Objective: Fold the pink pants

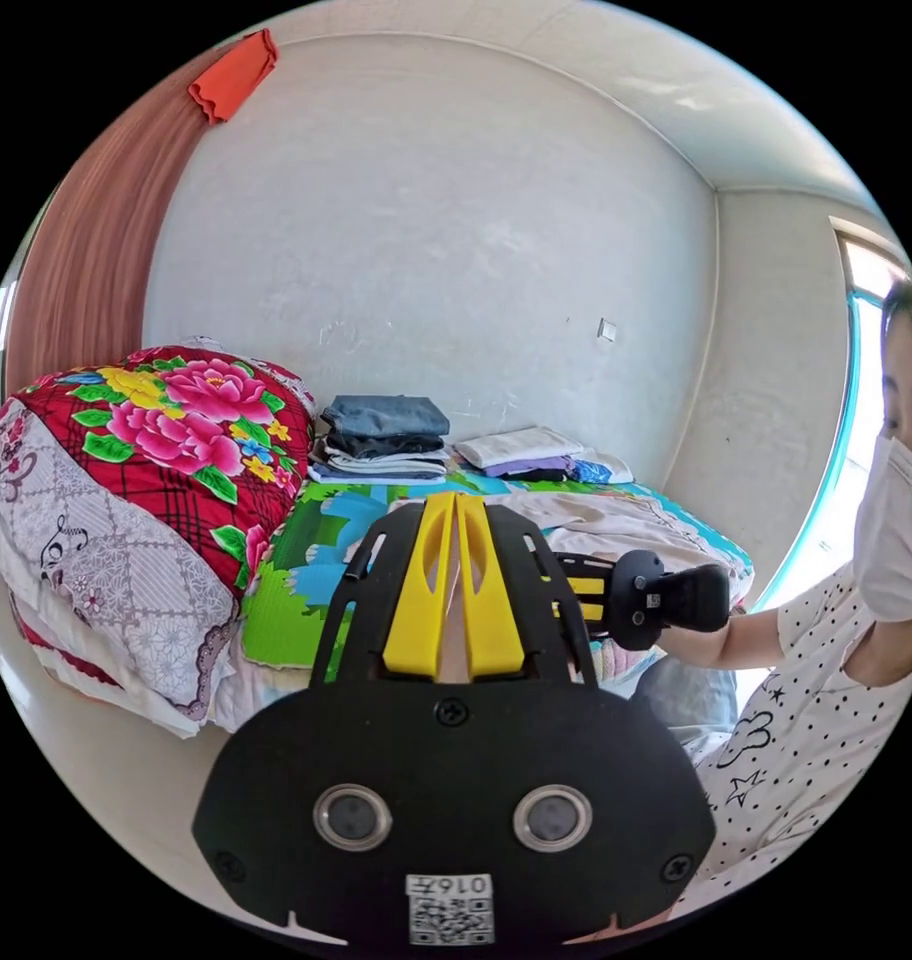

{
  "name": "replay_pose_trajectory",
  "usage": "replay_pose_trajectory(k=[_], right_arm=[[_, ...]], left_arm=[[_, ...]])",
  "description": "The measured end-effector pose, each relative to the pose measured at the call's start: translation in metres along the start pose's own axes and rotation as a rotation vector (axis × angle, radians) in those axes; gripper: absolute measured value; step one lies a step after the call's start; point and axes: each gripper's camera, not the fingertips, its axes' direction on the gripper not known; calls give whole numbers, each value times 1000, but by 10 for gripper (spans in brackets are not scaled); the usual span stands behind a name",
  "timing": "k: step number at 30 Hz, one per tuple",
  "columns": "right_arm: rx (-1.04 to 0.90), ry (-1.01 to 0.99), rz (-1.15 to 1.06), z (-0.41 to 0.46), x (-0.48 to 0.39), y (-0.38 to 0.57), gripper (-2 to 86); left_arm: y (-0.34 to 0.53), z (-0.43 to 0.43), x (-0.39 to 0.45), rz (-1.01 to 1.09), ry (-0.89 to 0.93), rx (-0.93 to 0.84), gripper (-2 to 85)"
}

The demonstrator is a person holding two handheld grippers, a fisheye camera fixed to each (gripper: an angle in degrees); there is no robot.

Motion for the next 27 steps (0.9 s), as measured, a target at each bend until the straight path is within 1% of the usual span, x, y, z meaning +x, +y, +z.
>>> replay_pose_trajectory(k=[3,6,7,9,11,12,13,15,17,20,21,23,26,27], right_arm=[[16,-39,23,-16,11,11,1],[32,-121,119,-33,41,25,0],[43,-162,177,-40,59,31,-1],[44,-234,270,-49,91,40,-1],[12,-311,341,-54,123,44,-1],[-24,-344,379,-55,142,45,-2],[-16,-350,397,-60,158,47,-2],[16,-348,390,-71,176,49,-2],[22,-358,381,-82,191,49,-2],[12,-330,353,-95,202,47,-2],[9,-317,336,-100,204,47,-2],[5,-302,319,-107,205,47,-2],[12,-296,291,-118,207,46,-2],[14,-299,281,-123,208,46,-2]], left_arm=[[5,2,-4,2,-71,-22,-10],[12,13,-11,9,-138,-106,-10],[16,19,-13,21,-128,-146,-10],[24,27,-14,43,-50,-181,-10],[35,33,-14,65,54,-170,-9],[38,34,-15,66,71,-162,-9],[44,35,-17,54,83,-147,-8],[53,36,-19,31,84,-124,-6],[62,35,-17,17,146,-85,3],[69,32,-4,28,255,-28,61],[70,33,-1,33,266,-27,73],[73,40,12,43,221,-63,99],[78,51,14,-12,91,-98,103],[79,52,14,-24,76,-98,103]])
